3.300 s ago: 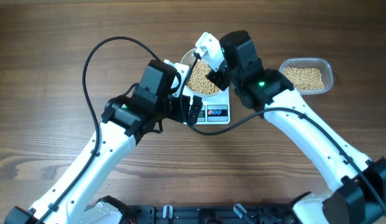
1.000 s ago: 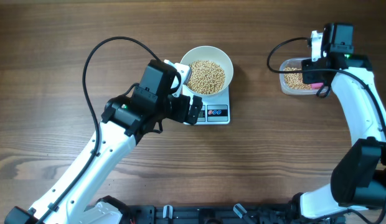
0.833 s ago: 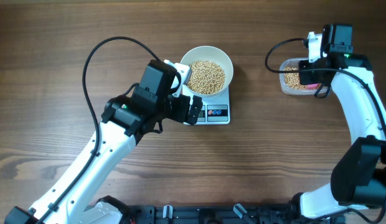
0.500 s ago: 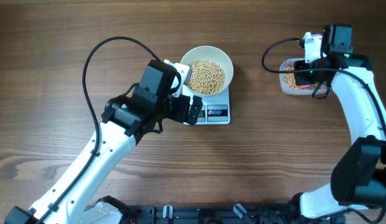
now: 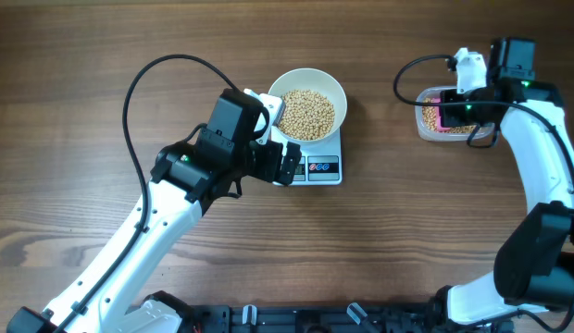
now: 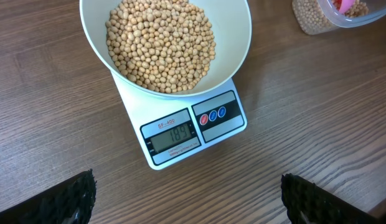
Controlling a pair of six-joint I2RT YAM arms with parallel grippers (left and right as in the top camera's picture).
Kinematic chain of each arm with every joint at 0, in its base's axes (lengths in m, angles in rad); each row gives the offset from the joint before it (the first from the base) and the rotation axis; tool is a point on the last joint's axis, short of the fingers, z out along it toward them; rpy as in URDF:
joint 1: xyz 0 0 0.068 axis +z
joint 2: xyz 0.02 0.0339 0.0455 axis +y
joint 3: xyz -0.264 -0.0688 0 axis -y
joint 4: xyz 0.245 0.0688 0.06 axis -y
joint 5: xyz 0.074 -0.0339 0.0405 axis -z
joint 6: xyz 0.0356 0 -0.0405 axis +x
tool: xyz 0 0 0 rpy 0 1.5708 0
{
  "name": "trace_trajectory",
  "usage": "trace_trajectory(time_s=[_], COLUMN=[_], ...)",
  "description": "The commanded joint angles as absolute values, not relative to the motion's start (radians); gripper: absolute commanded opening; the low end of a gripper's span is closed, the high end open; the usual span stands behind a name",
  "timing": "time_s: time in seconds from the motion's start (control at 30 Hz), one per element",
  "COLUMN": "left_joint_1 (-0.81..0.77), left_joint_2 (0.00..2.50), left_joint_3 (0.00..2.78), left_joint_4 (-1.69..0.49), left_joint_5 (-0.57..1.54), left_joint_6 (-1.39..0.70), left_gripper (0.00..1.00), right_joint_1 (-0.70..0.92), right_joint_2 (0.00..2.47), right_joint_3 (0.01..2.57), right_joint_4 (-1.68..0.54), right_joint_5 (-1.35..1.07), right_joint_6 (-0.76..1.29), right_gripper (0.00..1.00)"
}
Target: Scoop item into bowl and weigh 150g on scale
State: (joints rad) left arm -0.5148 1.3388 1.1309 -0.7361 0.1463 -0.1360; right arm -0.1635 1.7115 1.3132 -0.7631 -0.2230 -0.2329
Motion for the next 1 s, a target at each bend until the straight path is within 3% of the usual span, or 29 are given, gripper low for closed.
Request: trace_trajectory(time_s=[0.0, 0.4, 0.97], left_joint_1=[-0.508, -0.508, -0.508], left_joint_2=[1.335, 1.335, 1.335], left_joint_3=[1.146, 1.146, 1.146], left_joint_4=[-0.733, -0.733, -0.733], left_joint_5=[0.141, 0.141, 0.141], left_joint_6=[-0.142, -0.142, -0.142], left_gripper=[1.00, 1.00, 1.00], right_joint_1=[-0.197, -0.363, -0.505], right_joint_2=[1.736, 1.760, 1.837], right_joint_3=[1.326, 1.326, 1.326], right_joint_4=[-0.776, -0.812, -0.833], right_joint_5=[-0.397, -0.665, -0.774], right_joint_6=[-0.236, -0.236, -0.206], right_gripper=[0.04, 0.04, 0.04])
